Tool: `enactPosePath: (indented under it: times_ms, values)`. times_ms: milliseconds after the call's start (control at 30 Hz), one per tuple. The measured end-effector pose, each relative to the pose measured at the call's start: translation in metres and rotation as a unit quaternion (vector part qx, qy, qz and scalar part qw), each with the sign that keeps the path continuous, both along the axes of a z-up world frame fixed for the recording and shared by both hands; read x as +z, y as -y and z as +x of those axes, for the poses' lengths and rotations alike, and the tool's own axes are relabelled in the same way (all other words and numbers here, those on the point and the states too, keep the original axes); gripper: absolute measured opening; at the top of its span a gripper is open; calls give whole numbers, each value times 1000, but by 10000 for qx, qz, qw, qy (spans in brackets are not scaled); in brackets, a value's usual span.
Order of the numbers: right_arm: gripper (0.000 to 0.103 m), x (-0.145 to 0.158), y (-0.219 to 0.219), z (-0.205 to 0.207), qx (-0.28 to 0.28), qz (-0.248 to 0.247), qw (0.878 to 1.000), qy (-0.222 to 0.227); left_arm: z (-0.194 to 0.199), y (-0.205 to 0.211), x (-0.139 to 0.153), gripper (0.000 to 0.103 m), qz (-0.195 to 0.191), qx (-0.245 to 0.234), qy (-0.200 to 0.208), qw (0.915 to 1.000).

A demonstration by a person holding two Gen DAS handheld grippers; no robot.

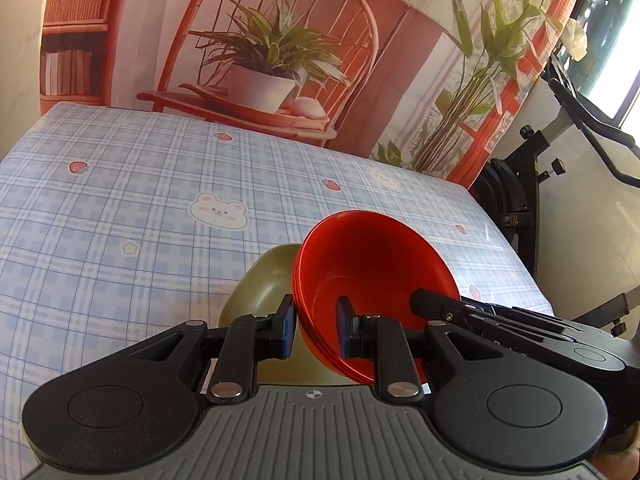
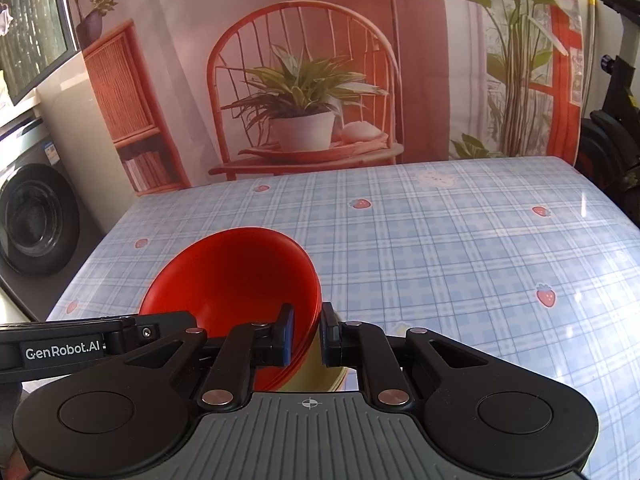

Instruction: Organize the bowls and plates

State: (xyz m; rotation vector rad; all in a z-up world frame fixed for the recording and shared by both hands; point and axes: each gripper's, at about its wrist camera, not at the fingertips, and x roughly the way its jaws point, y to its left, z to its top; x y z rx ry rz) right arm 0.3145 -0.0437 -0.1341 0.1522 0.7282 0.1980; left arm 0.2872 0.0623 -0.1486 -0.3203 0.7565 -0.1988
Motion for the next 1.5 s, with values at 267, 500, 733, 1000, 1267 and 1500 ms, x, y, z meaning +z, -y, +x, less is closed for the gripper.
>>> enactPosePath:
  times_ms: [267, 500, 733, 1000, 1267, 1500]
  values:
    - [12, -16, -9, 4, 78, -21, 9998, -177, -3, -1, -10, 22, 130, 74, -166, 9997]
    - [12, -27, -13, -1, 142, 37, 9994, -307, -9, -5, -20, 22, 106, 112, -321, 9994]
    - [12, -32, -11, -4, 65, 76, 9992, -398, -12, -3, -18, 22, 166, 150, -256, 9994]
    - [17, -25, -11, -13, -14, 8, 9996, -270, -21, -9, -7, 43, 162, 361, -12, 9992]
    - [35, 0, -1, -26, -146, 34, 9999, 56, -39, -10, 18, 66, 282, 477, 368, 9978]
    - [76, 38, 13, -50, -136, 187, 9984, 507, -73, 6, 60, 86, 763, 310, 1079, 9907]
